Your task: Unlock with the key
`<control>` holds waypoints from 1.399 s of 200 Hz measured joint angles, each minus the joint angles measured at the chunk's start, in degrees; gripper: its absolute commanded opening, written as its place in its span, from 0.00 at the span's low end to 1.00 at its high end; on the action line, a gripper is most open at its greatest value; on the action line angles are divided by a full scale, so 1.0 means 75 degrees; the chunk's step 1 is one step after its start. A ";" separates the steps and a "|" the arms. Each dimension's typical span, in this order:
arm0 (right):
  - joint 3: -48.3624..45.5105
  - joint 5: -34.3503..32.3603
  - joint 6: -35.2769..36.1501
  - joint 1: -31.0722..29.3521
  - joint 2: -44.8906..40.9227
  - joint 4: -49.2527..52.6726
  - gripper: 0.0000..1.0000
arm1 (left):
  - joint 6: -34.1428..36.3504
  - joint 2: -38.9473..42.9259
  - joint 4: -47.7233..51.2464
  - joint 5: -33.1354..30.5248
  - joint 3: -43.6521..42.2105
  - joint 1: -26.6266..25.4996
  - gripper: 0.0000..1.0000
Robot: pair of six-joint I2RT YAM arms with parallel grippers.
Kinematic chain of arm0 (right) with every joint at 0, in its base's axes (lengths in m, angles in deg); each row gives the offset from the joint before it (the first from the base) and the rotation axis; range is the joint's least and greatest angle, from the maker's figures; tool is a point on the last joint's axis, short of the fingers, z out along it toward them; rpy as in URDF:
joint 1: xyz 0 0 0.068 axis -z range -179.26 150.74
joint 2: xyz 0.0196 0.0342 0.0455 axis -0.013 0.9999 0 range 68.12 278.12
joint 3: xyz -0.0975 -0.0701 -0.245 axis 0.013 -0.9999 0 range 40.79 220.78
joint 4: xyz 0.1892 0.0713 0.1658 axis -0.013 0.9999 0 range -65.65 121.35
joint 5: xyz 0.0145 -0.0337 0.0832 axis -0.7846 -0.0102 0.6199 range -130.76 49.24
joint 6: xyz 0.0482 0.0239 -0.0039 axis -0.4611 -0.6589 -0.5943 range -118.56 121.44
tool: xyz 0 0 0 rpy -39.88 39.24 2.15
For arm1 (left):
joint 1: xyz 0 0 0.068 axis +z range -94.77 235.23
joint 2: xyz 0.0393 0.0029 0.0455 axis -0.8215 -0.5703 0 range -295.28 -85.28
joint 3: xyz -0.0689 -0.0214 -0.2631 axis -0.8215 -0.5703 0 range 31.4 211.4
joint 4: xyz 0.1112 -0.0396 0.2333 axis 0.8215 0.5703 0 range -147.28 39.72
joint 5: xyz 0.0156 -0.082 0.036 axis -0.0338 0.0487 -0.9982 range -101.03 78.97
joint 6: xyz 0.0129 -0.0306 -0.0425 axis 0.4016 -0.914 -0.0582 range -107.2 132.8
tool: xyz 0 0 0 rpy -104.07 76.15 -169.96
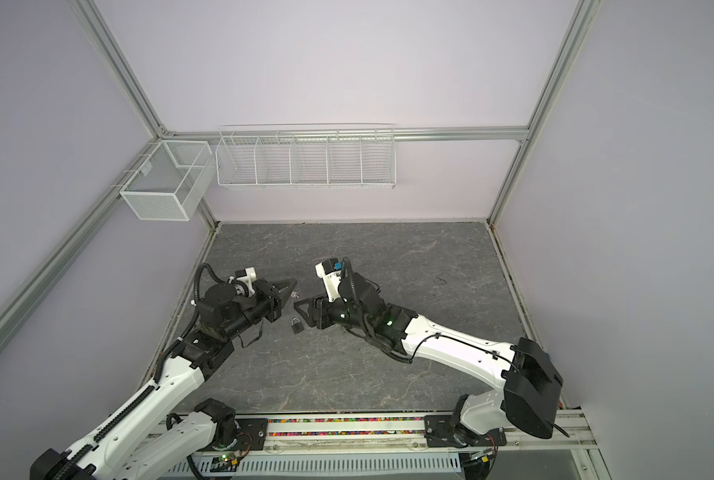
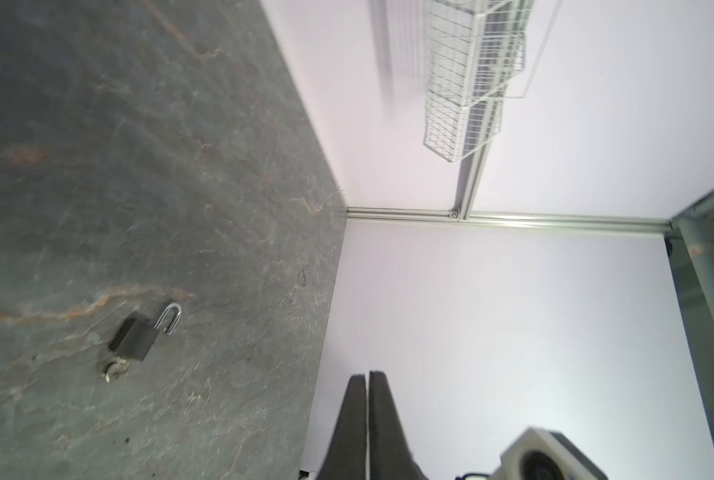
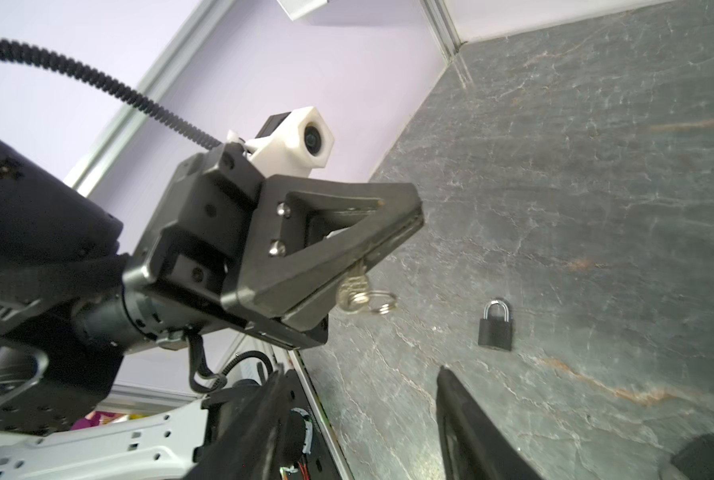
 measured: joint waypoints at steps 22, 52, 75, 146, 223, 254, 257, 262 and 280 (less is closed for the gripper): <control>0.0000 0.0889 -0.0233 0.0353 -0.0006 -0.0425 0.59 | 0.0950 -0.0076 -0.0300 0.0163 0.0242 -0.0015 0.00; 0.0000 0.1757 -0.0516 0.0554 0.0017 -0.0973 0.53 | 0.1845 -0.0169 -0.0801 0.0466 0.0353 -0.0047 0.00; 0.0000 0.2209 -0.0694 0.0612 0.0131 -0.1311 0.54 | 0.2224 -0.0201 -0.1189 0.0667 0.0353 -0.0073 0.00; 0.0029 0.2626 -0.0822 0.0938 0.0268 -0.1632 0.51 | 0.2643 -0.0224 -0.2241 0.1253 0.0350 -0.0125 0.00; 0.0312 0.2844 -0.0670 0.0947 0.0265 -0.1705 0.39 | 0.2643 -0.0344 -0.2699 0.1448 0.0350 -0.0166 0.00; 0.0425 0.2868 -0.0606 0.0947 0.0265 -0.1693 0.33 | 0.2640 -0.0388 -0.2801 0.1486 0.0350 -0.0184 0.00; 0.0431 0.2865 -0.0603 0.0947 0.0265 -0.1693 0.32 | 0.2640 -0.0388 -0.2815 0.1498 0.0350 -0.0187 0.00; 0.0440 0.2868 -0.0592 0.0947 0.0265 -0.1693 0.30 | 0.2640 -0.0388 -0.2833 0.1504 0.0350 -0.0187 0.00; 0.0460 0.2868 -0.0533 0.0962 0.0265 -0.1670 0.27 | 0.2637 -0.0388 -0.2911 0.1556 0.0350 -0.0187 0.00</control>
